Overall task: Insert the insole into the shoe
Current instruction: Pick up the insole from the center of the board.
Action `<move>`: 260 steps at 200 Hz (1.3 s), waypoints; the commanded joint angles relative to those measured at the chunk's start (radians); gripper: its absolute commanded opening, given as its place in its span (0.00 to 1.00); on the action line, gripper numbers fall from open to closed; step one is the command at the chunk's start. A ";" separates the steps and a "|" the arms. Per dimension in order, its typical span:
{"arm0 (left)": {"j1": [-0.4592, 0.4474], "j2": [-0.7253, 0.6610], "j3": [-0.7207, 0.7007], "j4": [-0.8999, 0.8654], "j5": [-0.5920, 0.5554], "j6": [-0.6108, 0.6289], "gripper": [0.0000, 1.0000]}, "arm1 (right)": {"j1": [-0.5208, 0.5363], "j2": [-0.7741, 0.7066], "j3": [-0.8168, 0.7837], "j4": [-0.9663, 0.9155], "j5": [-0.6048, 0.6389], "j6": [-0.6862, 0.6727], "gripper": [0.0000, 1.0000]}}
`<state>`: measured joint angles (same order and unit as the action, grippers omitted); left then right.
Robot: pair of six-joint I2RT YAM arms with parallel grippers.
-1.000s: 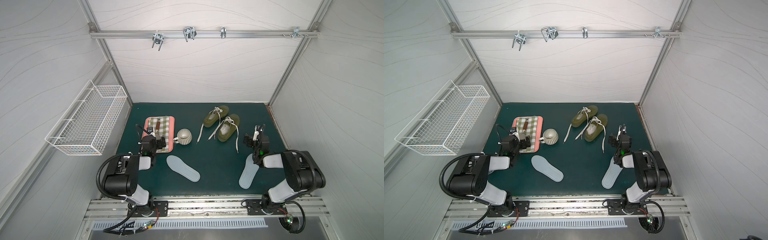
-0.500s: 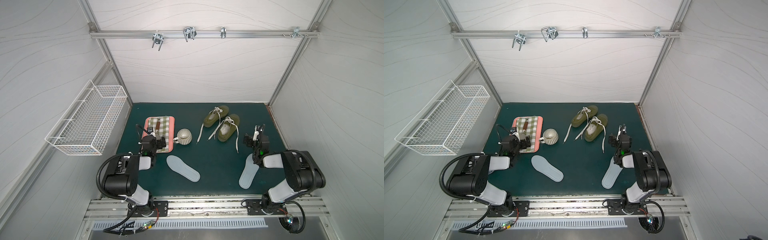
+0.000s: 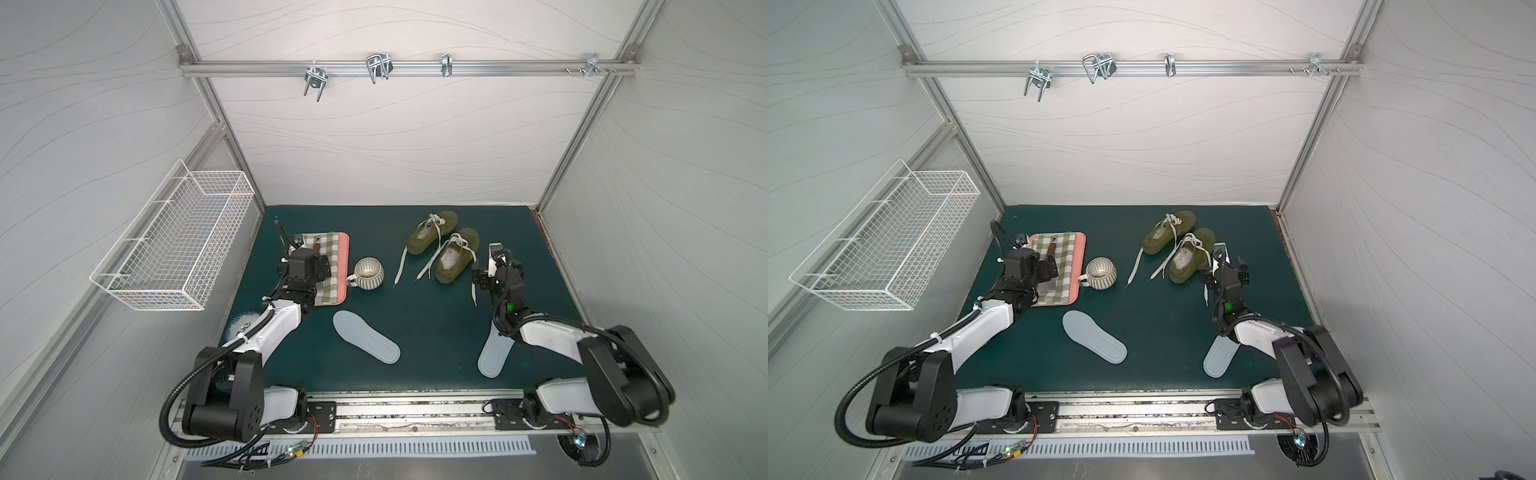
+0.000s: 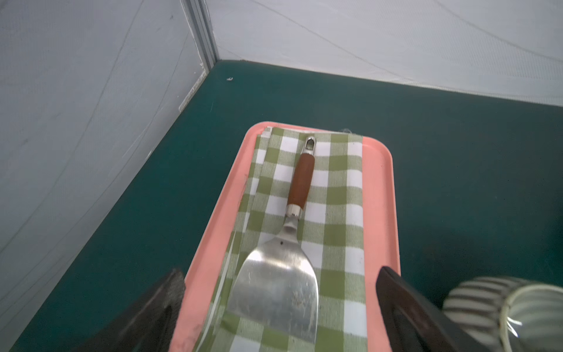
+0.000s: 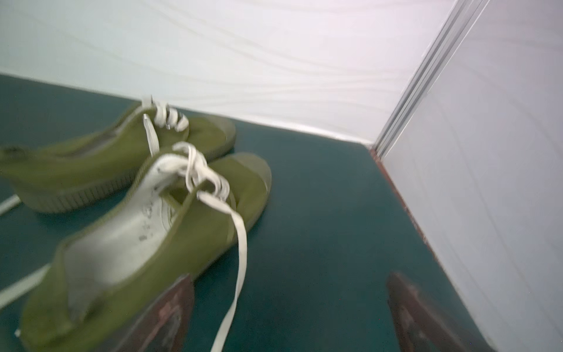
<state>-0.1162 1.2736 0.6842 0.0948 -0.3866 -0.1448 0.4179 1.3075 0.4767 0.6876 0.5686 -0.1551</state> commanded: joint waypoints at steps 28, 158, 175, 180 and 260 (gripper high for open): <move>-0.034 -0.126 0.116 -0.450 0.024 -0.148 0.98 | 0.102 -0.197 0.175 -0.629 -0.146 0.121 0.99; -0.079 -0.324 -0.030 -0.863 0.498 -0.675 0.81 | 0.529 -0.026 0.284 -0.789 -0.391 0.565 0.99; -0.085 -0.340 -0.087 -0.865 0.549 -0.706 0.76 | 0.529 -0.013 0.278 -0.775 -0.394 0.565 0.99; -0.089 -0.341 -0.101 -0.858 0.569 -0.710 0.75 | 0.528 -0.010 0.278 -0.772 -0.395 0.562 0.99; -0.101 -0.187 -0.194 -0.639 0.818 -0.799 0.57 | 0.527 0.009 0.279 -0.755 -0.393 0.532 0.99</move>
<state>-0.2062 1.0454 0.5060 -0.6647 0.3222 -0.8803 0.9409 1.3090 0.7338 -0.0776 0.1810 0.3748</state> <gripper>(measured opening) 0.600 0.992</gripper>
